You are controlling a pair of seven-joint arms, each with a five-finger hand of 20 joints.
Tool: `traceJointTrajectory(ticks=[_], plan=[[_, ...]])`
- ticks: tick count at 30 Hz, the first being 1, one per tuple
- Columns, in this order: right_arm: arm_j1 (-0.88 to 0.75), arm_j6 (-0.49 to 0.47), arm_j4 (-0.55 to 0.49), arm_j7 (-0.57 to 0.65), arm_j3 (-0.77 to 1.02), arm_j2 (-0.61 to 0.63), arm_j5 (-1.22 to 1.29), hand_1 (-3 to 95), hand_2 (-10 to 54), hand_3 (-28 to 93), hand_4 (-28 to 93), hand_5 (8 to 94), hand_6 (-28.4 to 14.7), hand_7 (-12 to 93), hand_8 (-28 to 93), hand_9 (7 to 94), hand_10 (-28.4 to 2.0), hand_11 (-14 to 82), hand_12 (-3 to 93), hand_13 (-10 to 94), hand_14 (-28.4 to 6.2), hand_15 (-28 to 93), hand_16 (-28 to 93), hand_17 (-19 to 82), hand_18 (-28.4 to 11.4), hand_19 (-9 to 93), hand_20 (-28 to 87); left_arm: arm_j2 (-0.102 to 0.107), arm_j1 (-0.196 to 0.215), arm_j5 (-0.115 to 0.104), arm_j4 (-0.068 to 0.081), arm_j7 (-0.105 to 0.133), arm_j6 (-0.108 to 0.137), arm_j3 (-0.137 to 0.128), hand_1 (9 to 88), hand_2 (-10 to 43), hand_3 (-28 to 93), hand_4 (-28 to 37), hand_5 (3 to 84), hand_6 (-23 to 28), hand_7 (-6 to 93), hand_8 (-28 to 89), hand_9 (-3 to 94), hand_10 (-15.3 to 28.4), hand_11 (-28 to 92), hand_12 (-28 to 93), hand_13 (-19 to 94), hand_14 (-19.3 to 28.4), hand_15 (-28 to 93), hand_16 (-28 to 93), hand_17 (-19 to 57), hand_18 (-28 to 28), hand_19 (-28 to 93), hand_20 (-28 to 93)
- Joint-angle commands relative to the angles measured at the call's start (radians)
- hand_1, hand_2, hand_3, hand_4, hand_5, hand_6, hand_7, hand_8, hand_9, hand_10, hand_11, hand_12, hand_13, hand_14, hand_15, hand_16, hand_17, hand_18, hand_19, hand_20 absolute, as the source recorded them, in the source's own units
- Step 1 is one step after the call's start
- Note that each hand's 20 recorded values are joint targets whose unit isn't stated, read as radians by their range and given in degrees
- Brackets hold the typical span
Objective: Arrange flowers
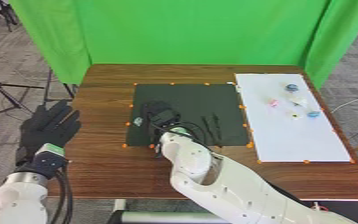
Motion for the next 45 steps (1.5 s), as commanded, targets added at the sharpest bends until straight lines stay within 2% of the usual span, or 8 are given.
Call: traceJointTrajectory(ticks=[1, 5, 13, 20, 23, 27, 36, 45], plan=[[-0.004, -0.024, -0.015, 0.009, 0.001, -0.003, 0.001, 42.3, -9.5, 79, -28, 64.2, -2.6, 27, -14, 69.2, -14.7, 19.2, 17.8, 71, -9.6, 66, 30, 36, -25.9, 86, 39, -0.014, 0.005, -0.012, 0.003, 0.0, -0.013, -0.008, 37.6, 5.5, 70, -24.4, 40.0, 7.3, 18.9, -11, 31.8, 13.8, 28, 7, 23, 13.2, 42, -12, -4.2, 11.2, 31, 8], [-0.011, -0.028, -0.016, -0.006, 0.01, 0.003, 0.002, 41.6, -9.5, 79, -28, 63.6, -2.8, 26, -13, 68.7, -15.1, 18.6, 17.4, 70, -9.9, 66, 30, 36, -26.0, 86, 39, -0.007, 0.001, -0.018, -0.002, 0.014, 0.017, 0.003, 37.4, 5.2, 70, -24.2, 39.0, 7.2, 19.0, -11, 30.0, 13.6, 28, 7, 23, 13.0, 42, -12, -4.3, 11.2, 31, 8], [-0.006, 0.033, -0.009, 0.0, -0.003, 0.003, -0.001, 46.6, -9.5, 76, -28, 68.1, -2.7, 23, -5, 71.6, -14.4, 18.6, 16.9, 73, -9.5, 65, 29, 37, -25.7, 86, 38, -0.006, 0.003, -0.031, -0.001, 0.022, 0.004, 0.005, 37.1, 4.8, 69, -24.5, 38.1, 7.2, 19.6, -11, 28.8, 13.5, 28, 7, 22, 13.1, 42, -12, -4.5, 11.2, 31, 8], [-0.027, 0.044, -0.049, 0.002, 0.055, 0.039, -0.006, 43.7, -9.5, 77, -28, 66.3, -2.6, 24, -13, 70.9, -14.7, 18.5, 16.9, 73, -9.6, 65, 29, 37, -25.7, 87, 38, -0.017, 0.023, -0.041, -0.009, 0.035, -0.003, -0.005, 35.9, 5.8, 69, -25.3, 38.4, 7.4, 19.3, -11, 28.9, 13.6, 28, 7, 22, 13.1, 42, -12, -4.6, 11.3, 31, 8], [-0.056, -0.122, -0.127, -0.031, 0.161, 0.121, -0.069, 43.4, -9.5, 78, -28, 65.4, -2.6, 24, -13, 70.2, -14.9, 18.4, 16.9, 72, -9.5, 65, 29, 37, -25.7, 87, 38, -0.029, 0.032, -0.041, -0.007, 0.038, -0.018, -0.013, 35.4, 6.0, 69, -25.7, 38.5, 7.5, 19.1, -11, 29.0, 13.6, 28, 7, 22, 13.2, 42, -11, -4.5, 11.3, 31, 8], [-0.117, -0.133, -0.197, -0.028, 0.302, 0.246, -0.011, 44.7, -9.5, 78, -28, 63.1, -2.3, 23, -13, 66.6, -14.6, 17.1, 16.8, 71, -9.5, 66, 30, 36, -25.6, 87, 39, -0.029, 0.057, -0.059, -0.017, 0.07, -0.022, -0.033, 34.1, 6.9, 70, -26.5, 38.6, 7.5, 18.9, -11, 29.3, 13.8, 28, 7, 22, 13.3, 41, -11, -4.6, 11.4, 31, 8], [-0.327, -0.2, -0.266, 0.06, 0.618, 0.475, -0.068, 44.8, -9.5, 79, -28, 57.0, -3.7, 21, -13, 60.7, -15.5, 15.6, 16.8, 67, -10.2, 66, 29, 34, -25.5, 86, 40, -0.034, 0.106, -0.062, -0.033, 0.093, -0.023, -0.085, 31.4, 9.5, 70, -28.2, 39.9, 6.9, 16.8, -10, 31.8, 13.3, 26, 7, 23, 12.9, 39, -11, -4.5, 11.4, 30, 8], [-0.4, -0.264, -0.211, 0.1, 0.762, 0.515, -0.013, 44.5, -9.5, 79, -28, 54.7, -4.3, 19, -12, 57.3, -15.0, 13.9, 16.1, 65, -10.6, 66, 28, 34, -25.3, 85, 40, -0.032, 0.108, -0.066, -0.03, 0.098, -0.022, -0.083, 31.2, 9.6, 70, -28.3, 40.1, 6.9, 16.5, -10, 31.7, 13.3, 26, 7, 23, 12.9, 39, -11, -4.4, 11.3, 30, 8]])
